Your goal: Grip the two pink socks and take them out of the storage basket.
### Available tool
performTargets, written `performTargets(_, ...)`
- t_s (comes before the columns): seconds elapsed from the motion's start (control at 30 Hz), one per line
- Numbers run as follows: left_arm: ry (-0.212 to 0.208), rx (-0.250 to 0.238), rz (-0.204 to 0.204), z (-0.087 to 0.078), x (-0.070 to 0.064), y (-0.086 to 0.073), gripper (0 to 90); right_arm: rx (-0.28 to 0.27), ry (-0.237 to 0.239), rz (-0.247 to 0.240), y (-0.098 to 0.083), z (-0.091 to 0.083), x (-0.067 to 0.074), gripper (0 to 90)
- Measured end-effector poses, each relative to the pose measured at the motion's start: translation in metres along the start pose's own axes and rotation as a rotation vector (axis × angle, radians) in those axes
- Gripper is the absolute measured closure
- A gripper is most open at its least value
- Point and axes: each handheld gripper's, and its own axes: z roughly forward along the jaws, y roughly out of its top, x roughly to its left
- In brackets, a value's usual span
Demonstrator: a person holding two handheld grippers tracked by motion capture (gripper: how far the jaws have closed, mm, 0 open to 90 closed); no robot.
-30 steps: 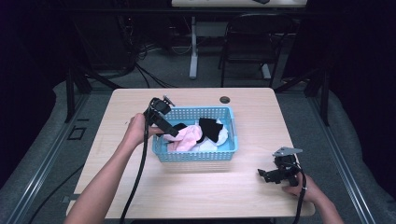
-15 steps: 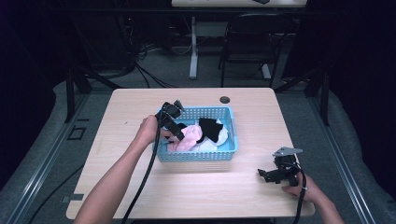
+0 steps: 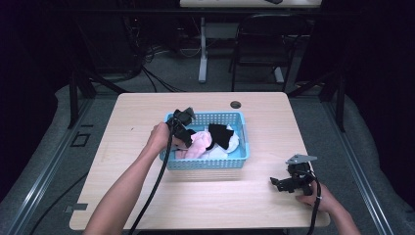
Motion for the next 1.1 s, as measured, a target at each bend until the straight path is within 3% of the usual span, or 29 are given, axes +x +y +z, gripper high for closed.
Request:
performTargets(0.33, 0.016, 0.039, -0.025, 0.012, -0.002, 0.002, 50.7, 0.001, 0.001, 0.001, 0.000, 0.000, 0.000, 0.0)
performTargets(0.67, 0.016, 0.023, -0.007, 0.012, -0.003, -0.001, 80.5, 0.001, 0.001, 0.000, 0.000, 0.000, 0.000, 0.0)
performTargets(1.1, 0.015, -0.075, 0.009, -0.018, -0.002, -0.008, 83.6, 0.001, 0.001, 0.001, 0.000, 0.000, 0.000, 0.0)
